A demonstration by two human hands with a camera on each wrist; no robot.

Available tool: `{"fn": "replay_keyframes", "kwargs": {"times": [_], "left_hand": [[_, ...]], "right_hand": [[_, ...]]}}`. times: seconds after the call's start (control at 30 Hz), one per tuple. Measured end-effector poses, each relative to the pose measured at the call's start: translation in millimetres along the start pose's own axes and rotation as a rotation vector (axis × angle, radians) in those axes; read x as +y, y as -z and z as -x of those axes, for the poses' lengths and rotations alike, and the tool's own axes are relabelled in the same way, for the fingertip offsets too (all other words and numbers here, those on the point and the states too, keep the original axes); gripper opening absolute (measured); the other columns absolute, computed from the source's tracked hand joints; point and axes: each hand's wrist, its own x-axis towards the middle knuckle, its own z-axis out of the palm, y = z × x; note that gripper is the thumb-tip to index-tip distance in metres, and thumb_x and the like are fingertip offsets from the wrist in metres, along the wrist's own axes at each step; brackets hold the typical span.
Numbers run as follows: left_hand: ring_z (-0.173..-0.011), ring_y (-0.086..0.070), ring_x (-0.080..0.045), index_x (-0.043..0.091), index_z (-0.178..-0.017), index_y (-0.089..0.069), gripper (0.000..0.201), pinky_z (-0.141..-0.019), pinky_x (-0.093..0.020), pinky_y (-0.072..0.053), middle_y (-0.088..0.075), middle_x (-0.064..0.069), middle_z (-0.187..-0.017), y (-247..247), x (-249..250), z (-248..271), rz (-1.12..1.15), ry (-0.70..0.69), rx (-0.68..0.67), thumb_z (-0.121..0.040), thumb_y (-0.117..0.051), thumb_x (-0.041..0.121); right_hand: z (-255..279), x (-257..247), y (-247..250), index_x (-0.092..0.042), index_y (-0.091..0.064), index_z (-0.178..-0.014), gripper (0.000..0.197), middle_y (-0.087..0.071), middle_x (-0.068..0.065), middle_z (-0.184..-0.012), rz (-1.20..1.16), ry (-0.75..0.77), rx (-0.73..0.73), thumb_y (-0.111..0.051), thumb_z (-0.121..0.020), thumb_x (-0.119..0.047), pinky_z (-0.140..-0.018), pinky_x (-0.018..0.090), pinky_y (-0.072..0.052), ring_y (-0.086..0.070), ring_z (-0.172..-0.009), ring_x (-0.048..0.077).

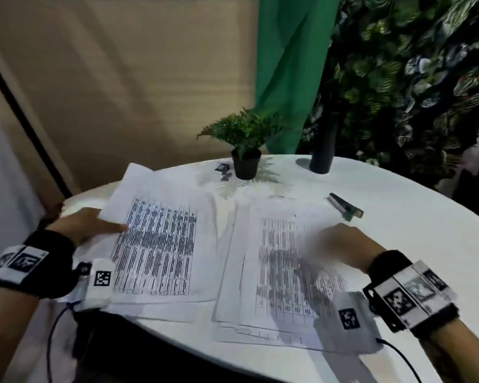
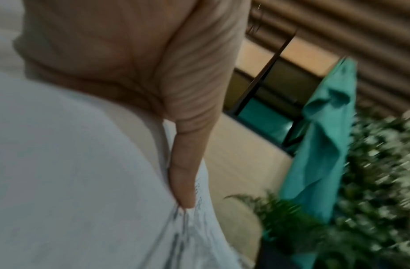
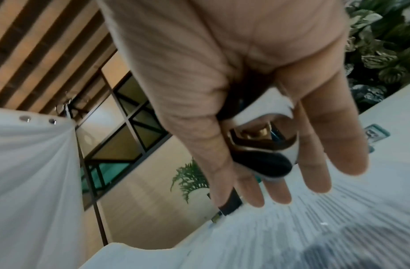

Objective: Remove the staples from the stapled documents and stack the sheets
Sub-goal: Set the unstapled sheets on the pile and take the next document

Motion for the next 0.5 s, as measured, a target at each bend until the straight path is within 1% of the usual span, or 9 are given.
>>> {"fn": "replay_keyframes", "kwargs": {"times": [0.03, 0.1, 0.13, 0.17, 0.23, 0.3, 0.33, 0.4, 0.5], "left_hand": [[-0.085, -0.064, -0.029, 0.010, -0.096, -0.072, 0.064, -0.082, -0.035, -0.048, -0.072, -0.015, -0.091, -0.1, -10.6, -6.7, -0.060, 0.034, 0.003, -0.048, -0.089, 0.049], [-0.079, -0.060, -0.030, 0.006, -0.100, -0.070, 0.044, -0.070, -0.030, -0.040, -0.071, -0.016, -0.083, -0.5, -18.3, -17.8, -0.070, 0.081, 0.047, -0.067, -0.085, 0.032], [-0.084, -0.061, -0.033, 0.002, -0.101, -0.070, 0.043, -0.070, -0.030, -0.039, -0.070, -0.020, -0.090, -0.5, -20.7, -24.7, -0.079, 0.090, 0.061, -0.070, -0.083, 0.028], [-0.096, -0.060, -0.037, -0.003, -0.104, -0.067, 0.047, -0.074, -0.031, -0.039, -0.068, -0.024, -0.104, 0.5, -18.7, -29.2, -0.119, 0.095, 0.071, -0.070, -0.082, 0.027], [-0.113, -0.054, -0.038, -0.005, -0.117, -0.058, 0.060, -0.088, -0.036, -0.041, -0.059, -0.026, -0.122, 1.9, -9.3, -34.9, -0.140, 0.089, 0.185, -0.070, -0.083, 0.022], [-0.119, -0.051, -0.037, -0.001, -0.126, -0.051, 0.071, -0.097, -0.039, -0.038, -0.054, -0.026, -0.128, -3.5, 10.3, -36.7, -0.168, 0.021, 0.331, -0.067, -0.085, 0.020], [-0.119, -0.051, -0.037, 0.001, -0.127, -0.050, 0.074, -0.099, -0.039, -0.039, -0.054, -0.026, -0.128, -10.4, 24.1, -35.7, -0.192, -0.042, 0.356, -0.066, -0.086, 0.023], [-0.116, -0.052, -0.035, 0.004, -0.124, -0.053, 0.071, -0.097, -0.037, -0.040, -0.055, -0.023, -0.126, -34.8, 58.5, -29.3, -0.207, -0.182, 0.320, -0.065, -0.086, 0.026], [-0.118, -0.051, -0.029, 0.007, -0.125, -0.053, 0.064, -0.091, -0.027, -0.038, -0.052, -0.016, -0.130, -93.1, 110.1, -16.5, -0.223, -0.288, 0.069, -0.071, -0.081, 0.027]], "right_hand": [[-2.8, 1.2, -3.6, -0.004, -0.068, -0.085, 0.017, -0.065, 0.009, -0.082, 0.068, -0.008, -0.026, -0.065, -0.086, -0.021, -0.062, 0.023, -0.039, -0.054, -0.075, 0.018], [-6.2, 4.8, -8.7, -0.004, -0.067, -0.083, 0.018, -0.064, 0.008, -0.079, 0.092, -0.043, -0.079, -0.063, -0.086, -0.021, -0.063, 0.024, -0.041, -0.055, -0.072, 0.018], [-6.7, 6.0, -10.9, -0.006, -0.064, -0.076, 0.017, -0.062, 0.006, -0.074, 0.082, -0.063, -0.100, -0.064, -0.085, -0.021, -0.062, 0.023, -0.042, -0.055, -0.067, 0.016], [-7.1, 6.9, -13.1, -0.010, -0.060, -0.069, 0.019, -0.059, 0.003, -0.069, 0.088, -0.078, -0.113, -0.064, -0.085, -0.021, -0.060, 0.022, -0.042, -0.053, -0.063, 0.015], [-7.6, 8.3, -16.6, -0.014, -0.052, -0.061, 0.026, -0.055, 0.001, -0.064, 0.132, -0.094, -0.129, -0.062, -0.085, -0.020, -0.060, 0.022, -0.041, -0.049, -0.059, 0.014], [-6.7, 6.6, -18.0, -0.012, -0.053, -0.059, 0.028, -0.055, 0.002, -0.064, 0.156, -0.094, -0.137, -0.061, -0.085, -0.019, -0.061, 0.022, -0.041, -0.049, -0.059, 0.014], [-7.0, 6.6, -18.2, -0.010, -0.055, -0.063, 0.025, -0.057, 0.004, -0.066, 0.148, -0.093, -0.138, -0.062, -0.085, -0.019, -0.062, 0.023, -0.042, -0.051, -0.061, 0.015], [-8.1, 6.3, -18.2, -0.008, -0.059, -0.072, 0.019, -0.059, 0.005, -0.071, 0.148, -0.093, -0.138, -0.066, -0.084, -0.021, -0.064, 0.022, -0.044, -0.053, -0.066, 0.016], [-9.7, 5.1, -19.3, -0.009, -0.056, -0.073, 0.020, -0.055, 0.000, -0.067, 0.174, -0.106, -0.131, -0.067, -0.084, -0.023, -0.055, 0.018, -0.040, -0.051, -0.063, 0.013]]}}
